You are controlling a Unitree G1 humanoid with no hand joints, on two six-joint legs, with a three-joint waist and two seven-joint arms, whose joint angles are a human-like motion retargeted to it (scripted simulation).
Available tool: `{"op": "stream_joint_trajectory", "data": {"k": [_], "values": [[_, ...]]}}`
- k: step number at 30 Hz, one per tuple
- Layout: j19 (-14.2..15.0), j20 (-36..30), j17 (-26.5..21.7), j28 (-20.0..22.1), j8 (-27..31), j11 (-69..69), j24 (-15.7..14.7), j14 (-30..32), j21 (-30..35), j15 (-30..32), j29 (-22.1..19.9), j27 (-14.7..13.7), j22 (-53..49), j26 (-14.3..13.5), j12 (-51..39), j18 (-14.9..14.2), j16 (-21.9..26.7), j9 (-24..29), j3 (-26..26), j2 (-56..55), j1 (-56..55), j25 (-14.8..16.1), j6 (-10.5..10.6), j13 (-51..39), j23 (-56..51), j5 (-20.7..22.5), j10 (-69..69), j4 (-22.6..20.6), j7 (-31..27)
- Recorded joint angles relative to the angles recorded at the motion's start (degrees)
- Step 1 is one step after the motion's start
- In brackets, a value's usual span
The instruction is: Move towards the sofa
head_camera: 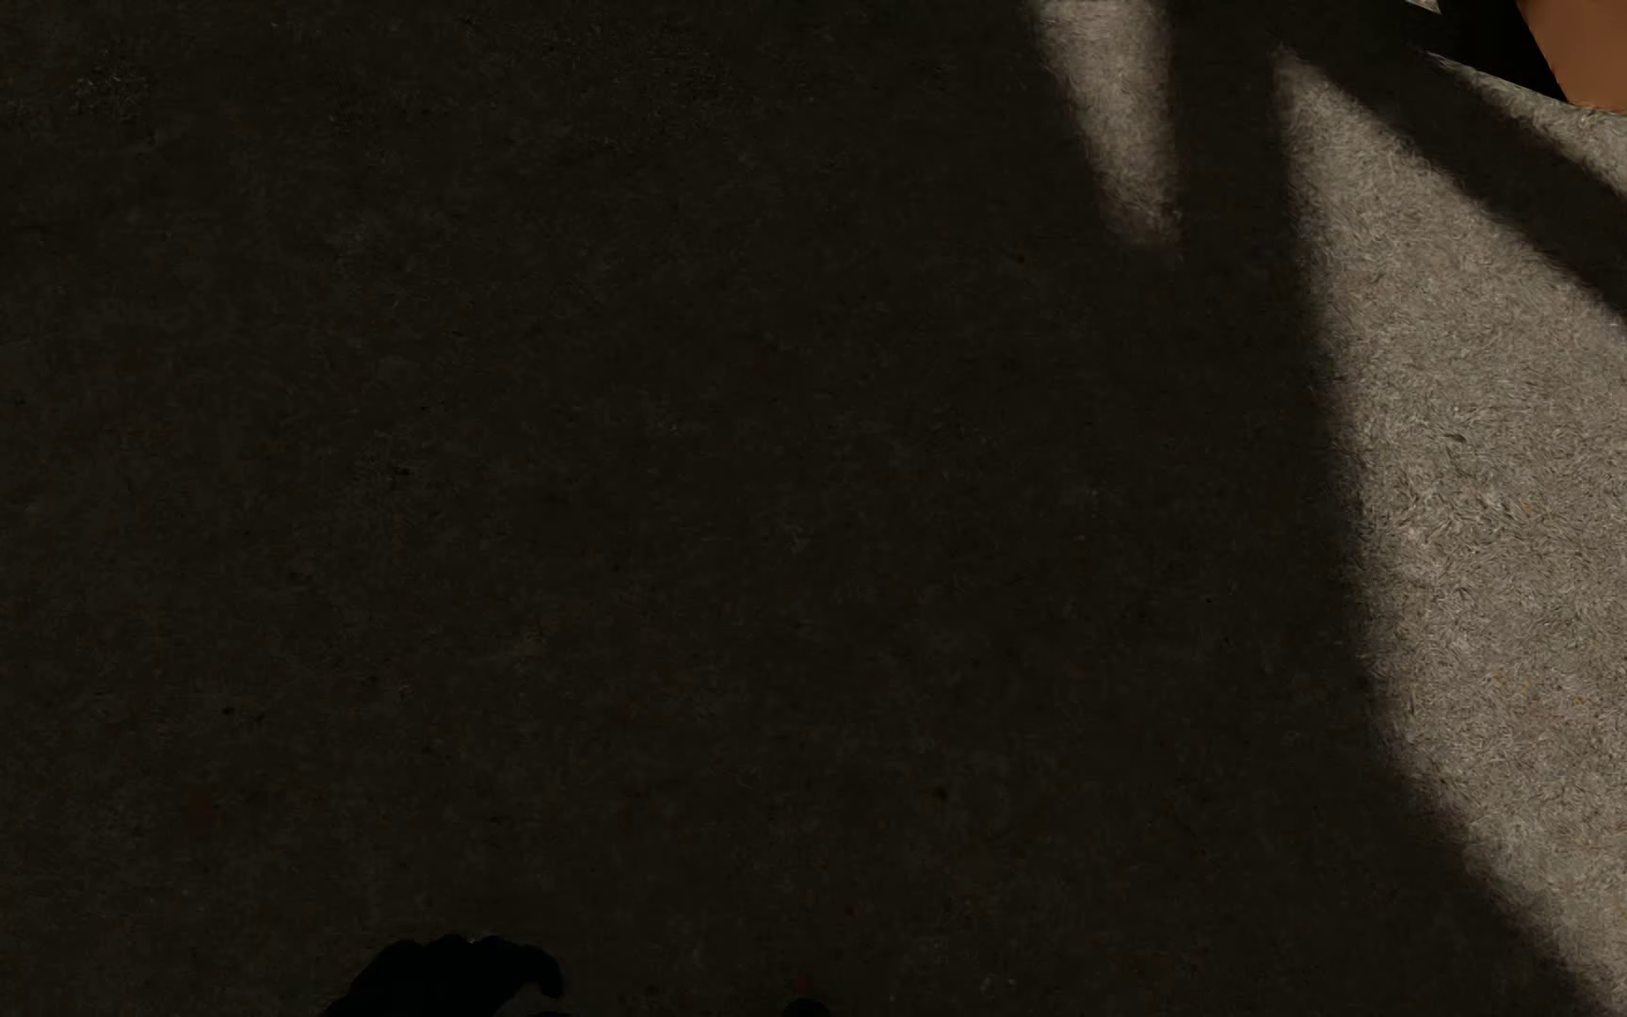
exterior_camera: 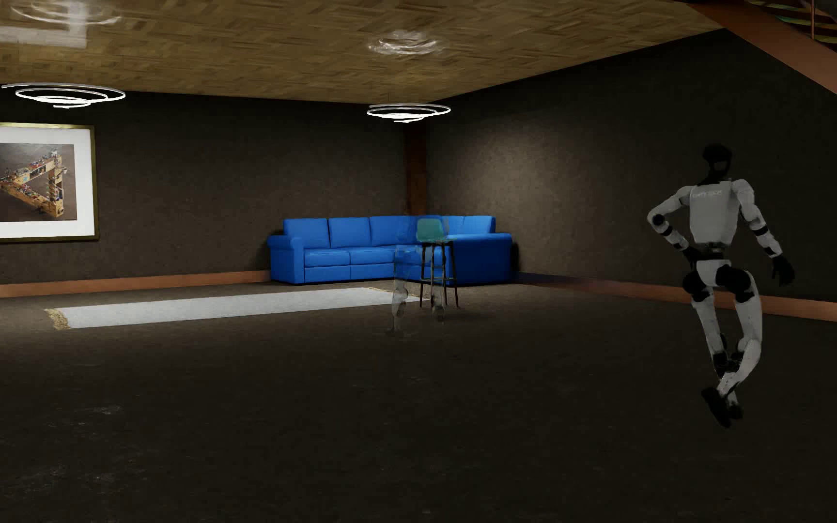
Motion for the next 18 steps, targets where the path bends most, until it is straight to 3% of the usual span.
{"op": "stream_joint_trajectory", "data": {"k": [1, 2, 3, 4, 5, 6, 7, 8, 9, 10, 11, 12, 13, 14, 15, 16, 17, 18], "values": [[-3.2, -0.01, 0.34, -3.55, 6.92, 10.64, 3.02, -3.14, -1.5, 0.03, -3.14, 4.06, 0.92, 1.56, -2.83, 0.05, 2.52, 0.93, -0.12, -4.01, -0.84, -4.04, -0.68, -0.95, 1.23, 3.73, 6.02, -1.03, -4.43], [-7.45, -0.96, 3.18, -7.73, 10.24, 18.76, 16.46, -5.37, -2.09, -3.73, -9.22, 8.9, 3.05, -1.89, -9.05, 0.05, 5.09, 1.86, -0.21, -7.75, -0.49, -8.21, -1.26, -1.81, 2.86, 3.01, 9.82, -2.55, -8.42], [-12.07, -3.24, 7.68, -10.77, 10.58, 23.74, 33.87, -5.86, -2.71, -5.32, -14.18, 11.57, 4.22, -8.08, -16.62, 0.05, 3.7, 2.57, -0.75, -11.77, 1.44, -7.88, -1.83, -2.41, 4.39, -2.73, 9.8, -5.4, -12.83], [-16.01, -5.31, 12.02, -11.87, 9.85, 25.2, 42.44, -5.37, -3.86, -7.79, -14.36, 10.66, 5.23, -11.86, -22.52, 0.05, -3.7, 3.01, -1.83, -15.39, 3.74, -2.97, -2.48, -1.43, 5.09, -8.29, 8.19, -8.83, -18.61], [-18.68, -6.28, 14.69, -10.42, 8.74, 23.94, 39.25, -4.1, -4.29, -9.87, -10.19, 6.73, 6.24, -13.04, -25.43, 0.05, -13.71, 3.13, -3.31, -18.73, 6.3, 2.72, -3.04, 0.13, 5.05, -10.19, 5.65, -11.6, -24.94], [-18.1, -7.98, 15.71, -9.35, 7.44, 20.33, 29.42, -2.49, -3.87, -10.66, -4.07, 2.08, 8.06, -13.34, -27.35, 0.05, -22.15, 3.02, -4.83, -21.55, 9.04, 5.77, -3.32, 1.45, 4.52, -9.59, 2.65, -13.27, -31.46], [-16.67, -10.98, 16.06, -8.63, 6.22, 14.43, 16.76, -1.19, -3.72, -10.66, 1.28, -1.77, 9.7, -13.48, -28.37, 0.01, -27.99, 2.84, -6.19, -23.93, 11.28, 6.46, -3.3, 2.5, 3.23, -7.98, 0.35, -14.01, -37.34], [-14.06, -14.71, 16.33, -7.9, 5.38, 5.56, 5.75, -0.11, -3.9, -11.11, 6.16, -4.31, 10.53, -14.0, -28.89, -0.21, -30.97, 2.64, -7.3, -25.27, 13.16, 6.11, -3.01, 3.04, 1.43, -5.96, -1.29, -13.87, -42.3], [-11.53, -18.08, 16.53, -7.64, 6.0, -6.24, -1.76, 0.36, -4.43, -12.43, 9.63, -5.5, 10.33, -14.07, -28.96, -0.56, -31.52, 2.46, -8.15, -24.76, 14.29, 5.27, -2.5, 2.69, -0.34, -2.99, -1.34, -13.11, -46.6], [-8.38, -20.51, 16.62, -8.26, 8.42, -19.98, -6.78, 0.45, -5.27, -13.21, 11.5, -5.93, 9.12, -13.82, -28.32, -1.13, -30.36, 2.31, -8.7, -22.07, 15.08, 4.23, -1.75, 1.41, -1.29, -0.05, 0.32, -12.16, -50.32], [-7.71, -21.4, 16.46, -8.58, 9.21, -30.64, -9.7, 0.61, -6.26, -14.23, 11.21, -5.28, 7.86, -13.22, -26.91, -1.19, -28.19, 2.32, -8.86, -18.39, 15.45, 2.26, -0.95, -0.37, -1.14, 1.03, 4.01, -11.61, -53.01], [-4.84, -20.58, 16.33, -9.3, 9.16, -33.19, -11.42, 1.48, -6.87, -12.37, 8.91, -3.91, 7.13, -11.73, -24.97, -1.39, -25.35, 2.66, -8.69, -15.95, 14.17, -0.66, -0.1, -2.29, 0.16, 1.91, 12.38, -11.76, -54.78], [-4.63, -17.95, 16.0, -9.39, 7.49, -28.91, -12.22, 6.53, -6.47, -12.29, 5.19, -1.52, 7.44, -9.71, -22.7, -1.89, -22.4, 3.38, -8.27, -14.68, 10.4, -5.44, 0.94, -4.34, 2.5, 2.08, 25.56, -12.08, -54.54], [-4.61, -13.68, 15.21, -8.65, 3.37, -22.99, -10.71, 14.43, -4.17, -16.67, 3.29, 1.78, 8.98, -6.05, -20.32, -10.04, -19.98, 4.23, -7.7, -13.73, 4.29, -13.03, 2.11, -6.96, 6.1, 0.83, 41.21, -12.01, -52.15], [-5.22, -9.01, 14.21, -7.81, 0.0, -19.02, 2.02, 22.13, -0.48, -20.75, 3.8, 3.27, 10.86, -0.67, -18.74, -20.67, -17.86, 5.05, -7.11, -11.6, -2.51, -21.52, 3.05, -10.61, 9.8, -0.48, 54.26, -8.9, -47.1], [-5.61, -5.58, 14.4, -10.37, -2.52, -17.57, 28.03, 21.07, 2.05, -23.61, 4.8, 1.87, 14.24, 5.33, -17.34, -19.87, -16.69, 5.68, -6.15, -8.48, -8.55, -28.45, 3.67, -14.35, 12.32, -1.19, 61.7, -4.29, -42.87], [-5.93, -0.9, 16.58, -15.31, -4.88, -19.03, 54.52, 17.67, 2.05, -25.1, 4.59, 0.91, 19.22, 7.22, -15.55, -16.69, -19.57, 5.96, -5.0, -4.3, -13.61, -30.33, 3.93, -17.13, 11.97, -1.43, 64.37, -0.17, -39.19], [-6.05, 4.02, 20.74, -15.73, -7.37, -22.22, 59.83, 16.81, 1.05, -25.62, 2.01, 0.76, 25.64, 12.88, -14.33, -16.69, -19.64, 5.92, -3.83, 0.39, -17.76, -27.7, 3.91, -19.08, 9.3, -1.44, 63.24, 2.78, -36.3]]}}
